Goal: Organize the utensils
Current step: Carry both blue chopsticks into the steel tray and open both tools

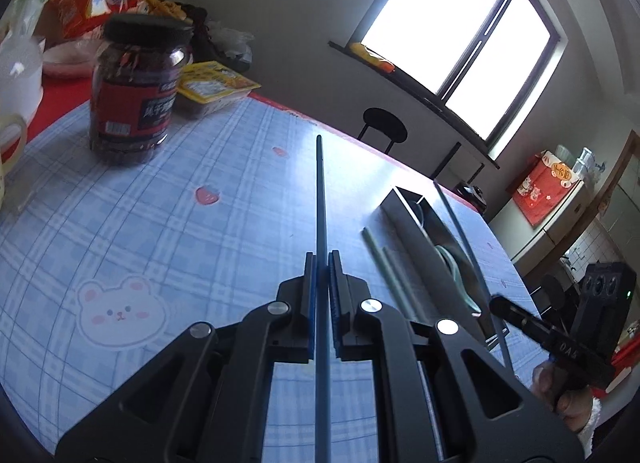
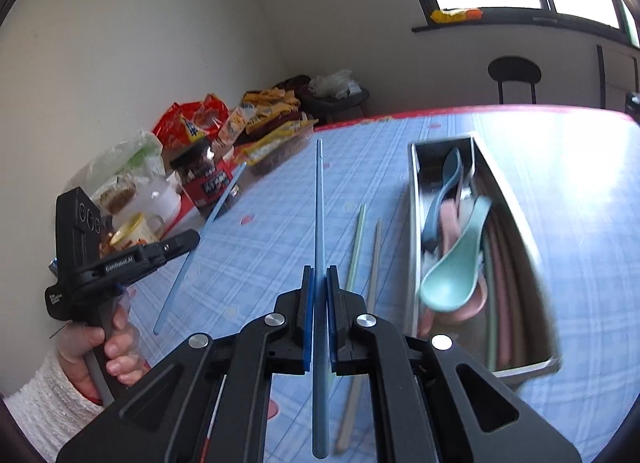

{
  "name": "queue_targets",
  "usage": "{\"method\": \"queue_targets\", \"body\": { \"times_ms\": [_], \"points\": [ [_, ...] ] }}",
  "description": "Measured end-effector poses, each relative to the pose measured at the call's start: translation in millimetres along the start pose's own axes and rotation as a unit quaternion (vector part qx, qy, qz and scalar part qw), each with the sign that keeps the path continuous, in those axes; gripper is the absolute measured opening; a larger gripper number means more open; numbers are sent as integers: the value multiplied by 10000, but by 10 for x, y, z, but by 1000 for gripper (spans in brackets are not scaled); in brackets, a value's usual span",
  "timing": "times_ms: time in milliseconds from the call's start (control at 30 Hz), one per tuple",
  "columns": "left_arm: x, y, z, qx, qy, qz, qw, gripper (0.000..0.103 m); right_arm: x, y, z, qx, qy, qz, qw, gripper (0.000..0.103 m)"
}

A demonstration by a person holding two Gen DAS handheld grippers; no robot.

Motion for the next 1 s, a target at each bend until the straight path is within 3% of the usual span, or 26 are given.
{"method": "queue_targets", "body": {
  "times_ms": [267, 567, 1000],
  "points": [
    [806, 315, -297, 9, -442, -236, 9987, 10, 411, 547, 82, 557, -162, 2, 9983, 6],
    [1546, 284, -1135, -464, -963, 61, 9943, 10, 1020, 483, -61, 331, -397, -889, 9947, 6],
    [1783, 131, -1697, -852, -887, 347, 9918, 10, 1182, 520, -3, 500, -647, -1034, 9913, 3]
  ]
}}
Point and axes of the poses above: each gripper's, at about its wrist camera, not at the fingertips, and z roughly against the way its jaws point, x to its right, y to its top, the point moved 9 cm from there along -z, roughly the way its jaws point, and after that the axes turned 13 degrees about -z, right-handed, at the moved point
